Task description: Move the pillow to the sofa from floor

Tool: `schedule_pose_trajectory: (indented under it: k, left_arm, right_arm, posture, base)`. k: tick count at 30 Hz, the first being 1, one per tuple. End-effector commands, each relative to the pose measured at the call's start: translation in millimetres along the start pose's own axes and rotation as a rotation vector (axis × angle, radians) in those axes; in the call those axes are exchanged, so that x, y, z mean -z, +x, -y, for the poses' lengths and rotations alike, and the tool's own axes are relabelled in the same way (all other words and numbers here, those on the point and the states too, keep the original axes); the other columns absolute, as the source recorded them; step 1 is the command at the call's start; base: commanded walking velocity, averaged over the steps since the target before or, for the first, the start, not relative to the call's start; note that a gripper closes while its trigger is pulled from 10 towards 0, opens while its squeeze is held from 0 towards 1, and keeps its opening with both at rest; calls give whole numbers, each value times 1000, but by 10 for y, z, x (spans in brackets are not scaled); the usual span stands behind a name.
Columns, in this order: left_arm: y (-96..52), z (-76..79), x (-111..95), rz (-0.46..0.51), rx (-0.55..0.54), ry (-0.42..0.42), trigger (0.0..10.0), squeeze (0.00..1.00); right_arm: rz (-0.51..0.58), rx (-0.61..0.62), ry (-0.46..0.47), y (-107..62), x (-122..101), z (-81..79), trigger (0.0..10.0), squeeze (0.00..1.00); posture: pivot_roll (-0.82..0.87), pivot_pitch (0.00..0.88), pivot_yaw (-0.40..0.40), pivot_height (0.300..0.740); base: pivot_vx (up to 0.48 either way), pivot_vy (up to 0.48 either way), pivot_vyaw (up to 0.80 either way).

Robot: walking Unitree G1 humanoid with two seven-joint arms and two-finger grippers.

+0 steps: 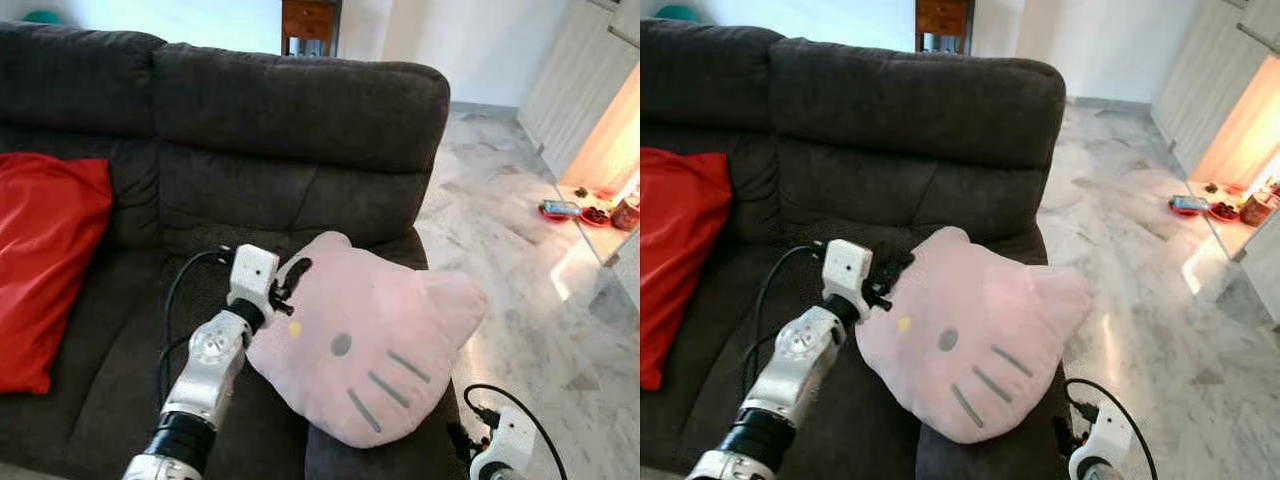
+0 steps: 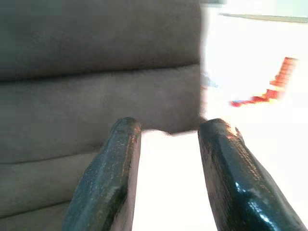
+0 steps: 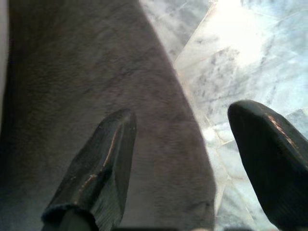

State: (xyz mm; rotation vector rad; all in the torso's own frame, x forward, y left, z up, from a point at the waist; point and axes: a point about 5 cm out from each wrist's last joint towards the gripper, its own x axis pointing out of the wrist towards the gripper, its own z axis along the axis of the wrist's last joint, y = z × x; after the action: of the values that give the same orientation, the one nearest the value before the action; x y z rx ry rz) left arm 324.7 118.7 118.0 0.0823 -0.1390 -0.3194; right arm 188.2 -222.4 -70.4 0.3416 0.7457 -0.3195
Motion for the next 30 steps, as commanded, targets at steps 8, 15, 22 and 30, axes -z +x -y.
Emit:
schedule_pose_trajectory:
  k: [8,15,22,30]
  left_arm:
    - [-154,-311,48,-36,-167,107,10000,0]
    - [-174,-293,88,-41,-180,120,10000,0]
    - [-169,-277,89,-39,-180,124,10000,0]
    - [-175,-274,84,-40,-183,126,10000,0]
  right_arm:
    - [20,3,-30,20,-20,-51,10000,0]
    - [35,2,-12,19,-34,-36,10000,0]
    - [31,13,-10,14,-27,-2,10000,0]
    - [47,-11,-1,15,-37,-21,10000,0]
  posture:
    - [50,0,-84,740]
    - [48,0,-88,740]
    - [50,0,-89,740]
    - [49,0,-87,740]
  base:
    - [0,0,0]
    - [0,-309,0]
    - [0,-309,0]
    - [0,-289,-155]
